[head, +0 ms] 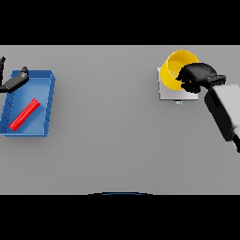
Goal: Pick up the red beaker and tilt it to pour out 1 green nut into yellow bowl. Pick up the yellow bowl and place it on the metallic measuring scale.
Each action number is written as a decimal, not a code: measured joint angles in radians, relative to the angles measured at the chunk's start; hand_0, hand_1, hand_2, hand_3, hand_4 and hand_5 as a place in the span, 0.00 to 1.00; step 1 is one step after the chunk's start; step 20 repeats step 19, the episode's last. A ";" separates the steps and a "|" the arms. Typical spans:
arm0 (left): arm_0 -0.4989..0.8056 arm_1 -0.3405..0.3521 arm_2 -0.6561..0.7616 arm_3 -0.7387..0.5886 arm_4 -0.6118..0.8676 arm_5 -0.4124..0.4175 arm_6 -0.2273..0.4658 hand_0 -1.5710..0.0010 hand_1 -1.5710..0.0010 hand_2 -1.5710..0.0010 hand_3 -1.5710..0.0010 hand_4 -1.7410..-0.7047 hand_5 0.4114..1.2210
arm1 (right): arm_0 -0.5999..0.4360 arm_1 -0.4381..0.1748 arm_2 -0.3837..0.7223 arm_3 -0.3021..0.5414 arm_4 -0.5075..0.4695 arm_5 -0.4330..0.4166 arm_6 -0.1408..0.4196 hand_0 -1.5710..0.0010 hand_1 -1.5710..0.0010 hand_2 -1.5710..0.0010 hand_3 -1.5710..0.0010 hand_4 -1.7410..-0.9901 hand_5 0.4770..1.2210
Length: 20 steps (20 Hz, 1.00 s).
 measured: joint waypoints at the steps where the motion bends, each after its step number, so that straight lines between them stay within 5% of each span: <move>1: -0.003 0.002 0.002 0.011 0.000 -0.006 0.001 1.00 1.00 1.00 1.00 0.90 0.40 | -0.014 0.008 -0.001 0.021 0.000 0.000 -0.002 0.03 0.11 0.00 0.16 0.02 1.00; 3: -0.002 0.004 0.004 0.019 -0.001 -0.011 -0.020 1.00 1.00 1.00 1.00 0.90 0.41 | -0.021 0.006 -0.002 0.040 -0.010 0.015 -0.004 0.02 0.08 0.05 0.35 0.11 1.00; 4: -0.003 -0.002 -0.001 0.015 -0.005 -0.005 -0.016 1.00 1.00 1.00 1.00 0.90 0.41 | -0.031 0.016 -0.007 0.059 -0.013 0.021 0.007 0.03 0.14 0.14 0.42 0.19 0.88; 7: -0.014 -0.012 -0.008 0.027 -0.012 -0.005 0.001 1.00 1.00 1.00 1.00 0.90 0.41 | -0.031 0.019 -0.014 0.064 -0.028 0.039 0.000 0.50 0.56 0.48 0.55 0.36 0.61; 11: -0.026 -0.026 -0.011 0.054 -0.017 -0.012 -0.013 1.00 1.00 1.00 1.00 0.90 0.40 | -0.055 0.031 -0.015 0.110 -0.024 0.044 -0.014 0.80 0.82 0.71 0.64 0.46 0.43; 20: -0.026 -0.028 0.001 0.057 -0.005 -0.007 -0.013 1.00 1.00 1.00 1.00 0.89 0.40 | -0.073 0.023 0.012 0.146 0.000 0.072 -0.067 0.97 0.97 0.93 0.78 0.58 0.34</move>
